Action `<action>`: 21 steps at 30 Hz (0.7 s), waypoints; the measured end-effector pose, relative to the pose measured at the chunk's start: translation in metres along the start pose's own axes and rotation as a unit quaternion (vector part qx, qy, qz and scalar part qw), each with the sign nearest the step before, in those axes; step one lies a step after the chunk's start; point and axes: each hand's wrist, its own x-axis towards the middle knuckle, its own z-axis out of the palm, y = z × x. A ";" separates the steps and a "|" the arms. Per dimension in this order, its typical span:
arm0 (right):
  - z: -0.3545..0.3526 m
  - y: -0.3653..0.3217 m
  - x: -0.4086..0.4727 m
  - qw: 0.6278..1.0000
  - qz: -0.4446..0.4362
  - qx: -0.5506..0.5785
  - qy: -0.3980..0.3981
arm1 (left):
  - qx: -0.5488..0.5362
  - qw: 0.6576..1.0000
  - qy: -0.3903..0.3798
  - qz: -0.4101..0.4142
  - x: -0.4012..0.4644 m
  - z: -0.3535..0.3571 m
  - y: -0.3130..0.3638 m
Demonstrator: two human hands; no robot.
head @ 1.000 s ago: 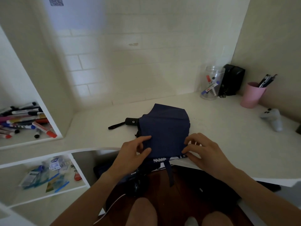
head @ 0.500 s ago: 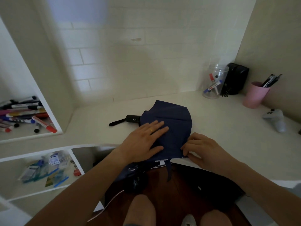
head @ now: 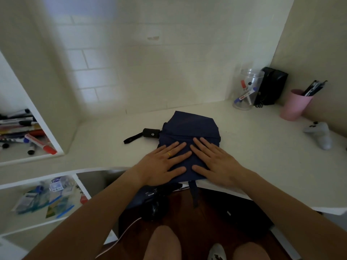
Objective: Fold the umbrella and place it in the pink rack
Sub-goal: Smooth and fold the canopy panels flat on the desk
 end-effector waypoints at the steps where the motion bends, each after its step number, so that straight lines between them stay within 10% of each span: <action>1: -0.001 0.003 0.008 1.000 0.007 0.000 -0.014 | -0.004 1.000 -0.010 -0.003 0.006 -0.002 -0.005; 9: -0.021 0.010 0.021 0.993 0.044 0.098 -0.056 | -0.003 0.999 -0.033 -0.025 -0.002 -0.012 -0.044; 14: -0.065 0.031 0.054 0.869 0.243 0.300 0.311 | -0.006 1.000 0.005 -0.016 -0.004 -0.006 -0.046; 21: -0.075 0.072 0.119 0.764 0.373 0.503 0.154 | -0.001 1.000 0.017 -0.009 -0.004 -0.003 -0.049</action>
